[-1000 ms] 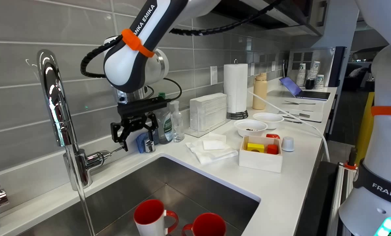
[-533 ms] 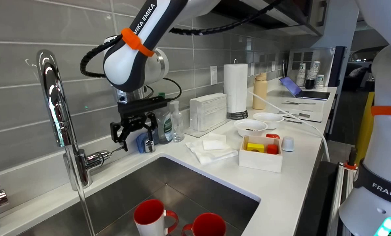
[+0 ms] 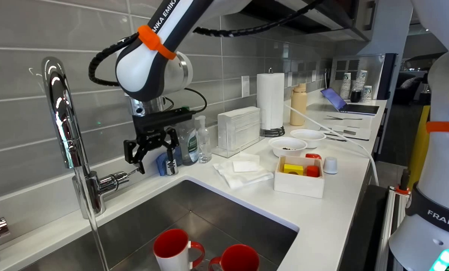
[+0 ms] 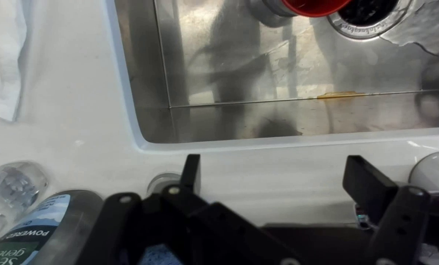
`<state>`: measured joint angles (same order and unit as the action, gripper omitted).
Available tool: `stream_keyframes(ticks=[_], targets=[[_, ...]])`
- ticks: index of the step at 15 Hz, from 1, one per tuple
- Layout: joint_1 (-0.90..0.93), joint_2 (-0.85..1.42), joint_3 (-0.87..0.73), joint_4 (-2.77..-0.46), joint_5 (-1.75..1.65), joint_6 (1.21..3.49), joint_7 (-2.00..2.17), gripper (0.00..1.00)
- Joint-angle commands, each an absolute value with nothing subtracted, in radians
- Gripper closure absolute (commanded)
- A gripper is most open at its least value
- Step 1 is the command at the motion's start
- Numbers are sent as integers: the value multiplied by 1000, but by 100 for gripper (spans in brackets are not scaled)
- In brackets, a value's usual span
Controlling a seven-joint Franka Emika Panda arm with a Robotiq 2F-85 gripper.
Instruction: Open and close the tap
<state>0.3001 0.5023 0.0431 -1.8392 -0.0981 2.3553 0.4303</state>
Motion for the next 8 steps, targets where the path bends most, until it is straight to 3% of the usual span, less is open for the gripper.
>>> stream_keyframes(ticks=[1, 8], targets=[[297, 474, 82, -1856, -62, 2350, 394, 0], [294, 454, 96, -1864, -57, 2343, 385, 0]])
